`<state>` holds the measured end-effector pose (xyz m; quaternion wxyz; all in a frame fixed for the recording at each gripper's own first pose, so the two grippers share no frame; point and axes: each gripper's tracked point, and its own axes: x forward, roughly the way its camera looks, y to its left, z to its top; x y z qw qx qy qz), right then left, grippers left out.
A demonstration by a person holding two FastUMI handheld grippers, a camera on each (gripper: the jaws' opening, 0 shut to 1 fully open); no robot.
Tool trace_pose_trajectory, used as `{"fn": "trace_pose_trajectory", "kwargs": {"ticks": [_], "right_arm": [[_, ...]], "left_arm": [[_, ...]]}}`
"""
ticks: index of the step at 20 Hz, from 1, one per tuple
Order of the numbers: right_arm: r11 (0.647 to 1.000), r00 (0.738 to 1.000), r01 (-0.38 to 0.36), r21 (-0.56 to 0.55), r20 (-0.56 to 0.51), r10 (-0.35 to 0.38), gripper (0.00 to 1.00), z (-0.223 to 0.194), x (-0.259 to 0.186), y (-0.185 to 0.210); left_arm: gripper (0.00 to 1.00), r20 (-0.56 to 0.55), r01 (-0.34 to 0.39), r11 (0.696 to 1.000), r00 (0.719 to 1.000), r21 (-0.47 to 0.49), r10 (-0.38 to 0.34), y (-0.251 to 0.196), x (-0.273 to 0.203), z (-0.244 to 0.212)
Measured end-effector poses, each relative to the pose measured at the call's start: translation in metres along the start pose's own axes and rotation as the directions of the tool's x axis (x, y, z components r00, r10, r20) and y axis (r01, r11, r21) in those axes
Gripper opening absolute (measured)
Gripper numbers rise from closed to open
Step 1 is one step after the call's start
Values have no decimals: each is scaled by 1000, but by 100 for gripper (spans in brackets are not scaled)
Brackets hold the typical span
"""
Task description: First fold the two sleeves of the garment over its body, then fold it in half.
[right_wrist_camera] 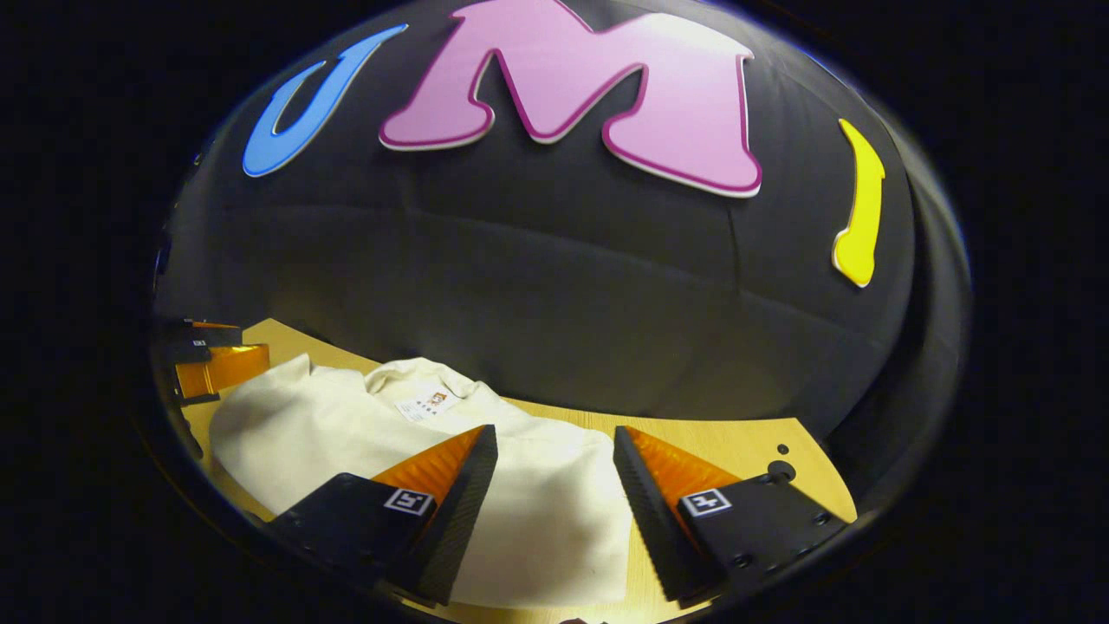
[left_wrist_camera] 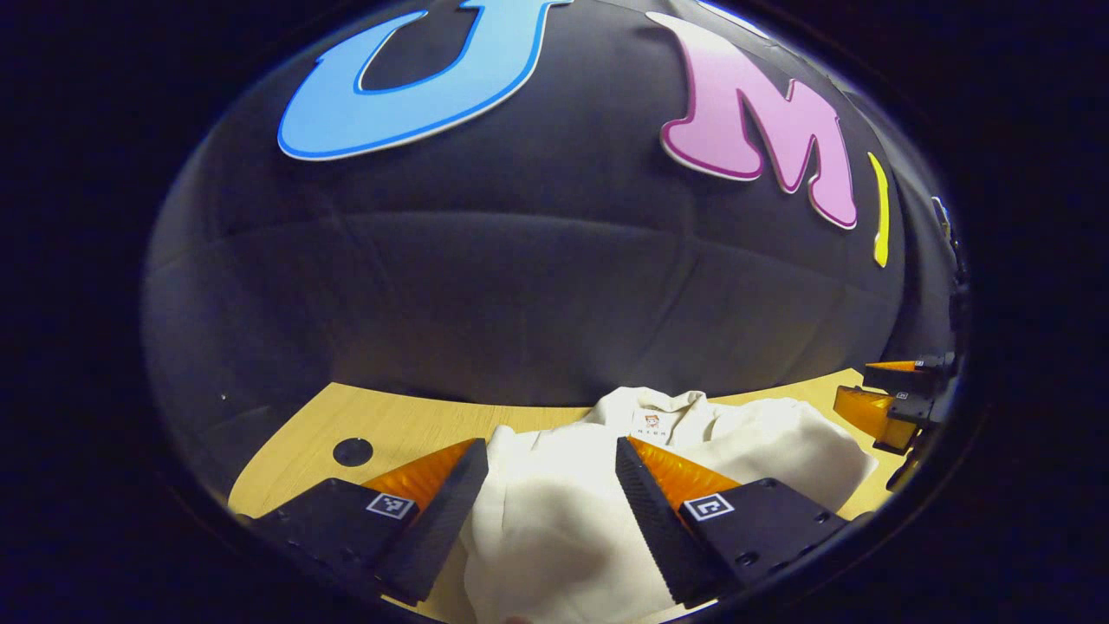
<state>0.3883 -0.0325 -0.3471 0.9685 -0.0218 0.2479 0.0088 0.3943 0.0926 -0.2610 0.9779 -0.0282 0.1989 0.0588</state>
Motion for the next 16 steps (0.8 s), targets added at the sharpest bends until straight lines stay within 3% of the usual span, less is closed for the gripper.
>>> {"fn": "trace_pose_trajectory", "kwargs": {"ticks": [1, 7, 9, 13, 16], "right_arm": [[1000, 1000, 2, 3, 27, -3, 99, 11, -13, 2], [1000, 987, 20, 17, 159, -22, 98, 79, -109, -3], [999, 988, 7, 41, 154, -13, 97, 90, -149, -3], [999, 981, 1, 54, 194, -12, 97, 117, -221, -18], [999, 948, 6, 52, 319, -22, 97, 152, -272, -31]], "left_arm": [[97, 24, 18, 1000, 1000, -2, -18, -8, -16, 9], [96, 168, 42, 996, 985, -84, -27, -35, -131, 77], [96, 208, 61, 994, 977, -96, -40, -37, -175, 90], [96, 215, 12, 999, 977, -46, -2, -34, -257, 99], [96, 198, 41, 999, 979, -8, -39, -53, -313, 105]]}}
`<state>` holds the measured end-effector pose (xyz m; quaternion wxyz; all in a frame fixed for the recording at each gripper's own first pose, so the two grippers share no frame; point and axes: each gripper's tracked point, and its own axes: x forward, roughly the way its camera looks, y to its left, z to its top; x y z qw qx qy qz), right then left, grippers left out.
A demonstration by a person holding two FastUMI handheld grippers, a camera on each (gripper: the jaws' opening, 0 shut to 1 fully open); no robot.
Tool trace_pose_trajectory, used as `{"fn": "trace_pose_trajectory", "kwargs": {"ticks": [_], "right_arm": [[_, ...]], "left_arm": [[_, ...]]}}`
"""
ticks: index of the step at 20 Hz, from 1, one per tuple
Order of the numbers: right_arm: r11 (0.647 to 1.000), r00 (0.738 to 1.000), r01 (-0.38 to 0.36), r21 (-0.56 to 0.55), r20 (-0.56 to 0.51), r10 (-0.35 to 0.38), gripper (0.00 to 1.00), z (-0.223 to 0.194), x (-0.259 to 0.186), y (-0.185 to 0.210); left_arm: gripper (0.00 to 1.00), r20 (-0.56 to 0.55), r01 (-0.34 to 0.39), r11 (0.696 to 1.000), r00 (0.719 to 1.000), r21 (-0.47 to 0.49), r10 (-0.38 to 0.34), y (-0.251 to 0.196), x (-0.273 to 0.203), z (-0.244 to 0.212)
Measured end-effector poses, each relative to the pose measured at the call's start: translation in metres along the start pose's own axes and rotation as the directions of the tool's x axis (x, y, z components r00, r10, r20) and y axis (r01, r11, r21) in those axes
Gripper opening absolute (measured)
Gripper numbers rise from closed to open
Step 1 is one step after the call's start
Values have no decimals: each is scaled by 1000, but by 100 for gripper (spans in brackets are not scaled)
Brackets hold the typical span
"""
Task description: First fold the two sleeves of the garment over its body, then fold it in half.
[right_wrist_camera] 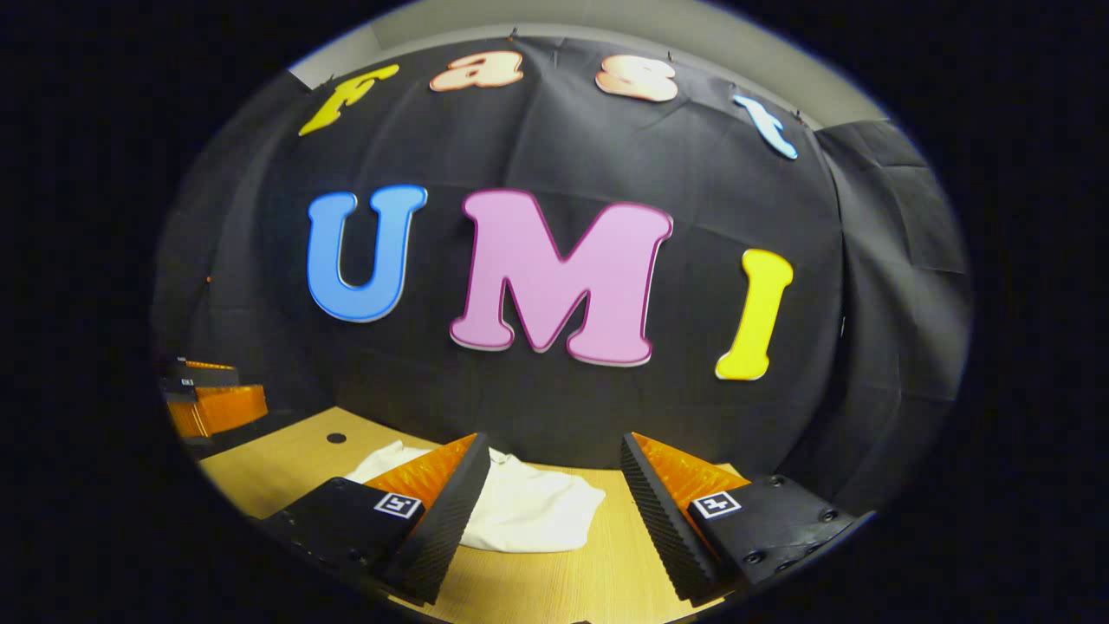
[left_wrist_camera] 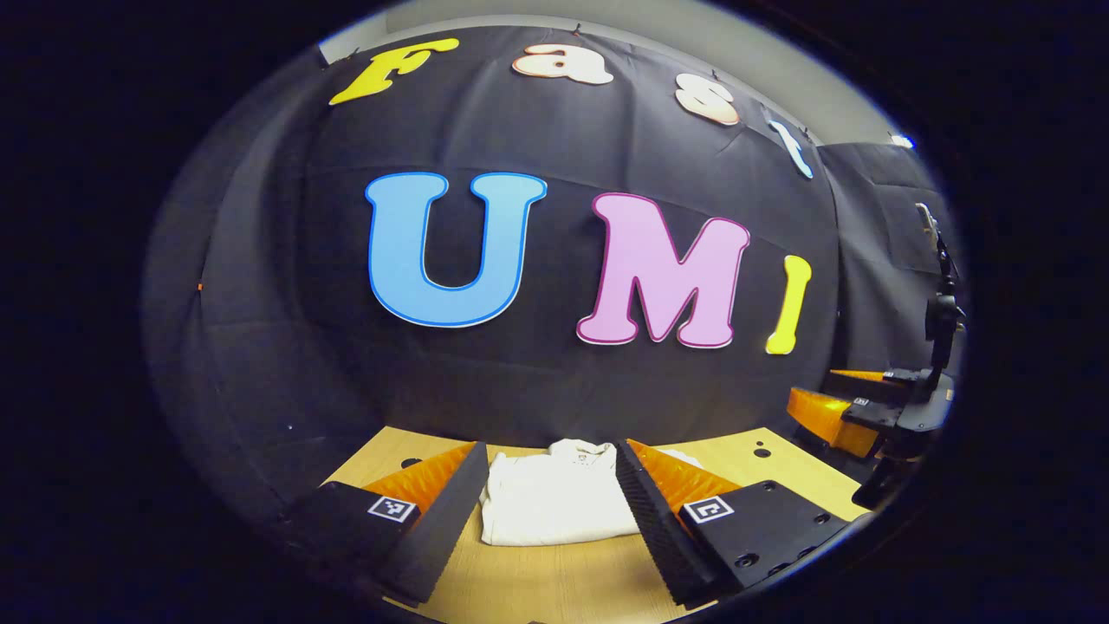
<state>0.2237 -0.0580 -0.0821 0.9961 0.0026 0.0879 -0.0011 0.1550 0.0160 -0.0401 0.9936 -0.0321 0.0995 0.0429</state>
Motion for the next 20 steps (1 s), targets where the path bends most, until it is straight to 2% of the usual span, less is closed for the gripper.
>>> {"fn": "trace_pose_trajectory", "kwargs": {"ticks": [2, 5, 8, 10, 15, 20], "right_arm": [[1000, 998, 13, -9, 67, -12, 96, 28, -30, -7], [1000, 993, 26, 12, 112, -27, 96, 58, -71, -6], [1000, 991, -14, 21, 136, 12, 96, 77, -106, 9], [999, 988, -42, 1, 147, 42, 96, 81, -127, 20], [995, 985, -97, 2, 146, 96, 96, 75, -165, 43], [992, 979, -128, -12, 160, 128, 96, 76, -172, 48]], "left_arm": [[96, 25, 31, 1000, 999, -6, -31, -20, -27, 21], [96, 61, 32, 998, 998, -56, -29, -35, -68, 44], [96, 132, 50, 995, 990, -83, -39, -48, -104, 64], [96, 176, 65, 997, 983, -51, -55, -55, -121, 68], [96, 152, 24, 1000, 988, 4, -25, -56, -153, 47], [96, 121, -2, 999, 993, -34, 6, -66, -162, 51]]}}
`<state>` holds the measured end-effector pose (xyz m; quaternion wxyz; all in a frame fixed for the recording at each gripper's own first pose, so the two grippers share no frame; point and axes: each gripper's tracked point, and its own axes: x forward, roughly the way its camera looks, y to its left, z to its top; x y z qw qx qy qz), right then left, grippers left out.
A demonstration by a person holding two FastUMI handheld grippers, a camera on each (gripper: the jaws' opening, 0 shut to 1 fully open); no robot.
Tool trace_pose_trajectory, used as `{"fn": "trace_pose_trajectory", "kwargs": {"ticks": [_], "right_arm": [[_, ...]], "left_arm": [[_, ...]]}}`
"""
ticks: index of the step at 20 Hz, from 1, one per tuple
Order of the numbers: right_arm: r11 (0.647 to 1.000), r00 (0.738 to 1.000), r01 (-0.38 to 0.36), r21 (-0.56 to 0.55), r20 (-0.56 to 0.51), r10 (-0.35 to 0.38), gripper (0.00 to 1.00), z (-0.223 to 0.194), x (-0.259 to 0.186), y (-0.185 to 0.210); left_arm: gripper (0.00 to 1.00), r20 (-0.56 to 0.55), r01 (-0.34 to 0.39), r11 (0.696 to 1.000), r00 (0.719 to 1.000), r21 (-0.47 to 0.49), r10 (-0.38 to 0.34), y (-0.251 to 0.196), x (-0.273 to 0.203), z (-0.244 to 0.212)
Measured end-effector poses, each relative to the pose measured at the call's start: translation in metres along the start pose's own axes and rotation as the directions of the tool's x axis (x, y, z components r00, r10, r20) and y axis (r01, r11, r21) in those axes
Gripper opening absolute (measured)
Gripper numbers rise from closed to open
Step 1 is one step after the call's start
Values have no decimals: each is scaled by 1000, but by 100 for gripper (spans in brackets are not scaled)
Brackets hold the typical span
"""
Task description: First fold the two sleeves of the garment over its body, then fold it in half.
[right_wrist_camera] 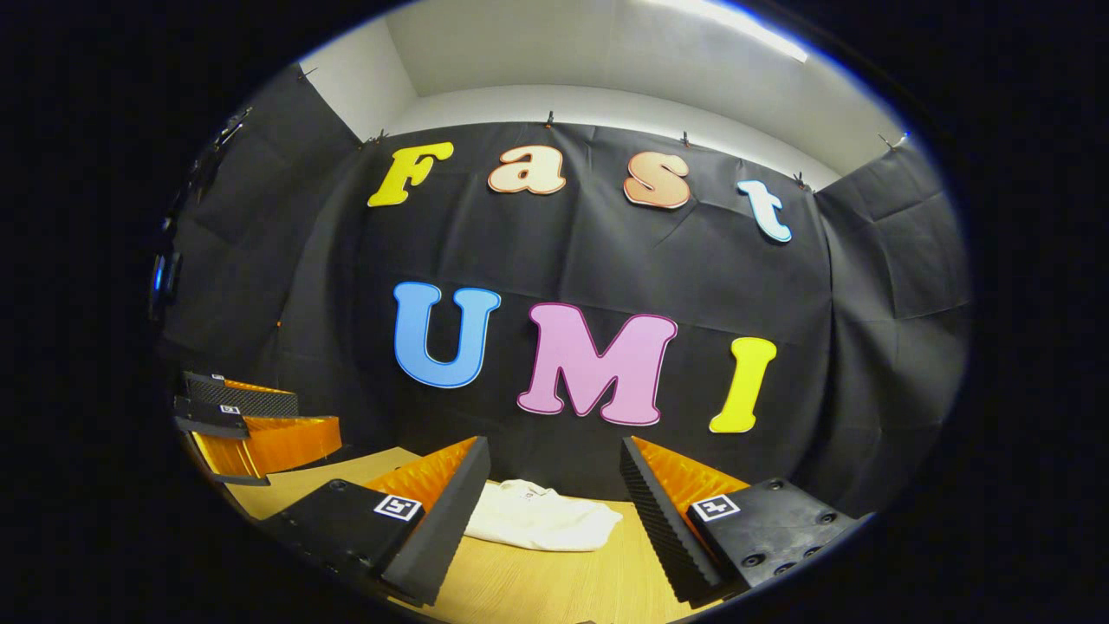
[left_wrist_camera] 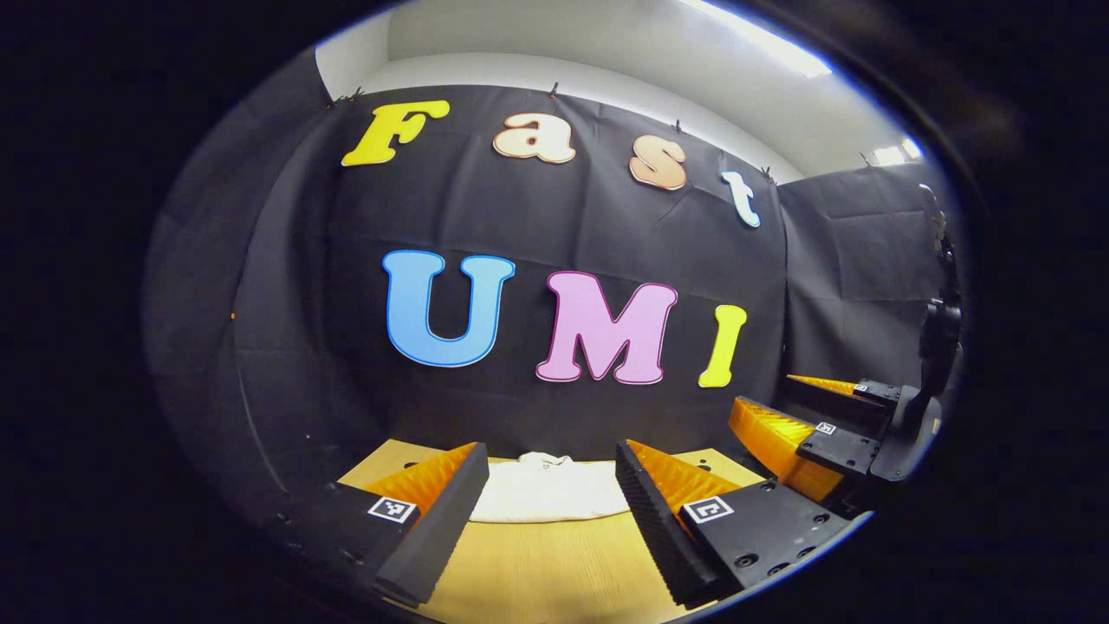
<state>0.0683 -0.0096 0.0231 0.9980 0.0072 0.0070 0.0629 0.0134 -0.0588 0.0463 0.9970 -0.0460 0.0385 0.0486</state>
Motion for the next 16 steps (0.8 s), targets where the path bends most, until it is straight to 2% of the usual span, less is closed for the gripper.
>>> {"fn": "trace_pose_trajectory", "kwargs": {"ticks": [8, 16], "right_arm": [[1000, 999, -21, 12, -38, 21, 96, -9, 10, -2], [995, 994, -101, -9, -45, 100, 96, -4, 15, 11]], "left_arm": [[96, 18, -104, 992, 995, 78, 103, 17, 0, 19], [96, 48, -163, 979, 986, 118, 159, 21, -6, 35]]}}
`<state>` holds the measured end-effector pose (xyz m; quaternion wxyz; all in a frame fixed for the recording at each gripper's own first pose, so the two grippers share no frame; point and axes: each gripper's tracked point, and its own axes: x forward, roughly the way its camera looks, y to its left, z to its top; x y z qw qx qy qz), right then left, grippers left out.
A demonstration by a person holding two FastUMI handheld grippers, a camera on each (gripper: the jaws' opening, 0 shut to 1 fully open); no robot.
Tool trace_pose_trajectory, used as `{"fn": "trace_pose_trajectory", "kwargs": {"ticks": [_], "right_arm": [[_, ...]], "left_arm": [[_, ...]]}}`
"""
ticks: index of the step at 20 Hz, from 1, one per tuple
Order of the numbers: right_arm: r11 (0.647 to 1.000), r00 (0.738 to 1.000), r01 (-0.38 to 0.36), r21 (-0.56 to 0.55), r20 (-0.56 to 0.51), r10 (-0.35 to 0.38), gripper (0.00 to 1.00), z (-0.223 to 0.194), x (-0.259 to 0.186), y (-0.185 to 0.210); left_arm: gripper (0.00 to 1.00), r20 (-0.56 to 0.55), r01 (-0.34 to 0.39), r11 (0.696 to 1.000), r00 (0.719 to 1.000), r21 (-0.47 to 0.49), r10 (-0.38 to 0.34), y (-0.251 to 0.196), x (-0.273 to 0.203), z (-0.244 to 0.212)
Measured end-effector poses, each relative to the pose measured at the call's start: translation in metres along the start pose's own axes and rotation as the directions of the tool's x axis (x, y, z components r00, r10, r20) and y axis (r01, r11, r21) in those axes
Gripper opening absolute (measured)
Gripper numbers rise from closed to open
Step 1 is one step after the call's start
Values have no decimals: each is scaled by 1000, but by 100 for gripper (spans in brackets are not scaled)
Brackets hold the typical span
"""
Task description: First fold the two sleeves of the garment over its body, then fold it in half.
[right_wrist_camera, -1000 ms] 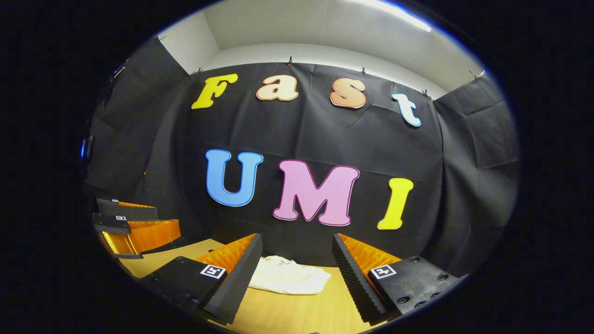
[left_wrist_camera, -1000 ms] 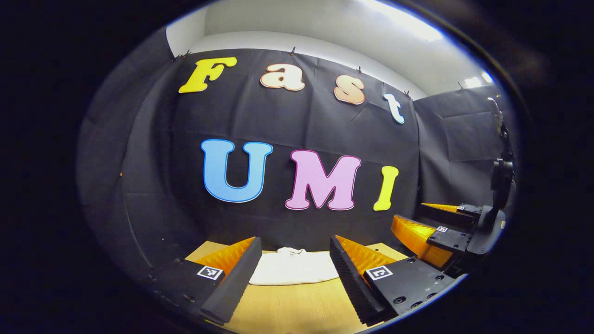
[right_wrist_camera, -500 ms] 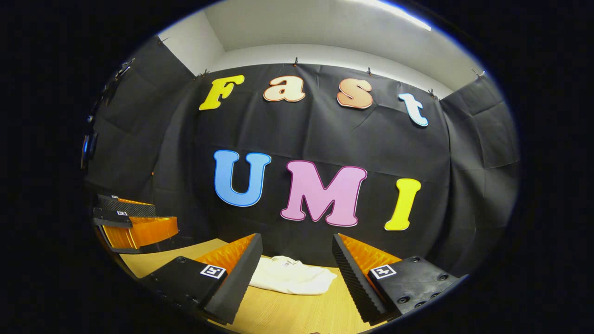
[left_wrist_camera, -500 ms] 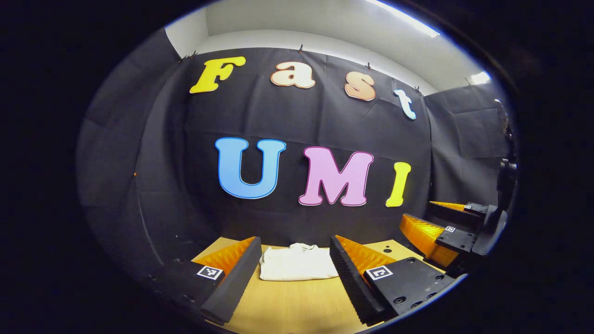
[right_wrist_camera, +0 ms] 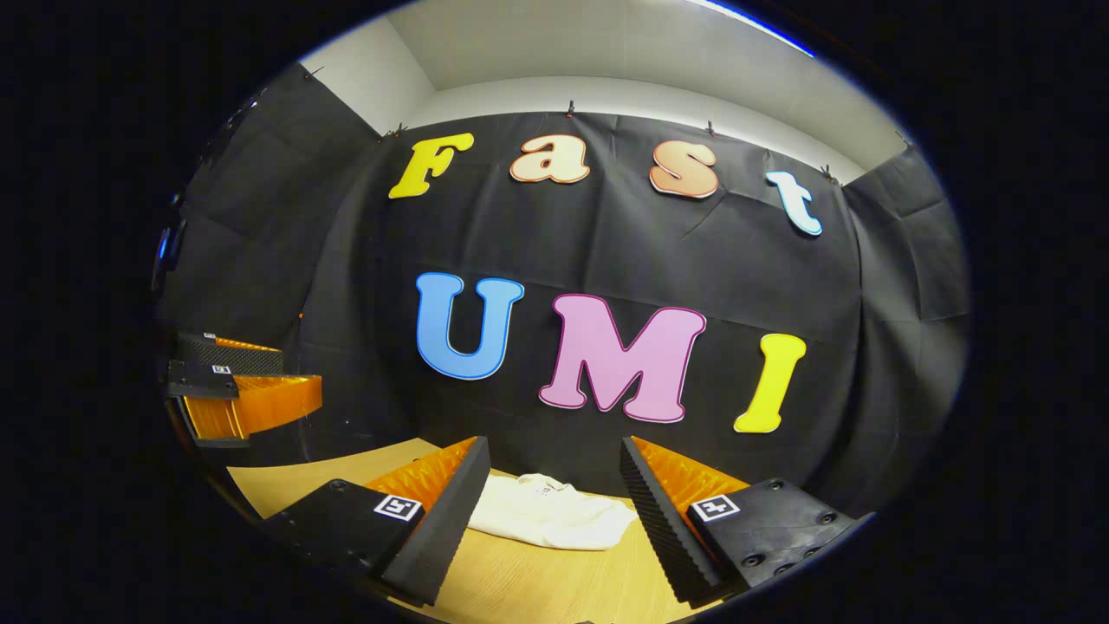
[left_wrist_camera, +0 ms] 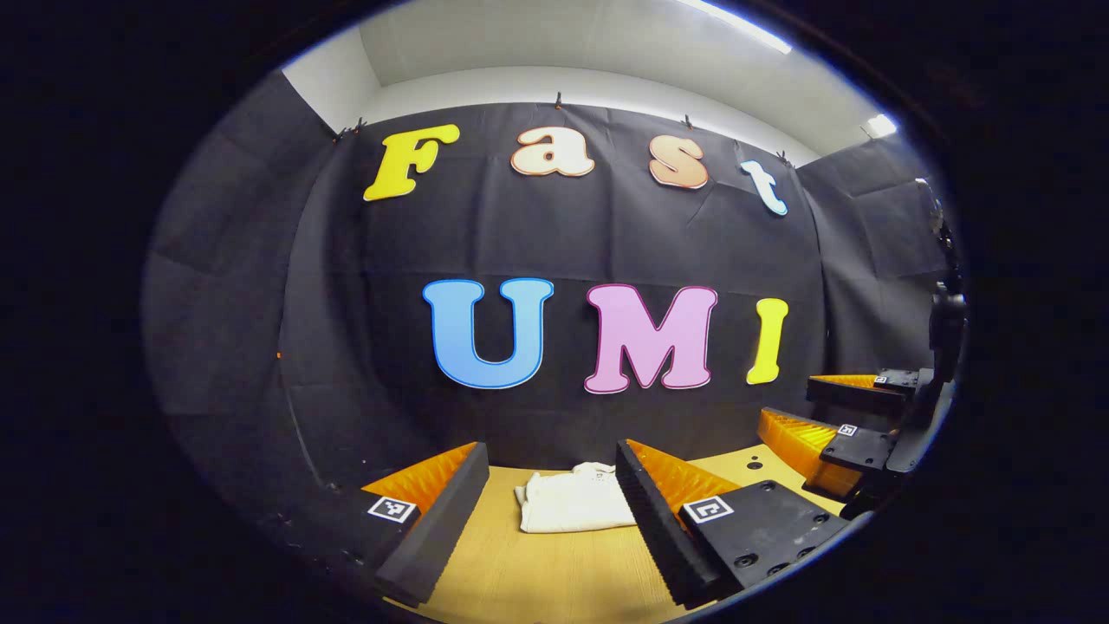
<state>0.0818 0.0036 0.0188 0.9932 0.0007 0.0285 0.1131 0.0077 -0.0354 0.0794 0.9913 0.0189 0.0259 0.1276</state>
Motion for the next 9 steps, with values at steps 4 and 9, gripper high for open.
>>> {"fn": "trace_pose_trajectory", "kwargs": {"ticks": [4, 9], "right_arm": [[1000, 1000, -30, -2, 3, 30, 96, 2, 2, 11], [999, 999, -50, -1, 17, 50, 96, 7, -2, 18]], "left_arm": [[96, -3, -20, 1000, 1000, 1, 20, 6, -3, 1], [96, -11, -36, 999, 999, -9, 36, 12, -7, 2]]}}
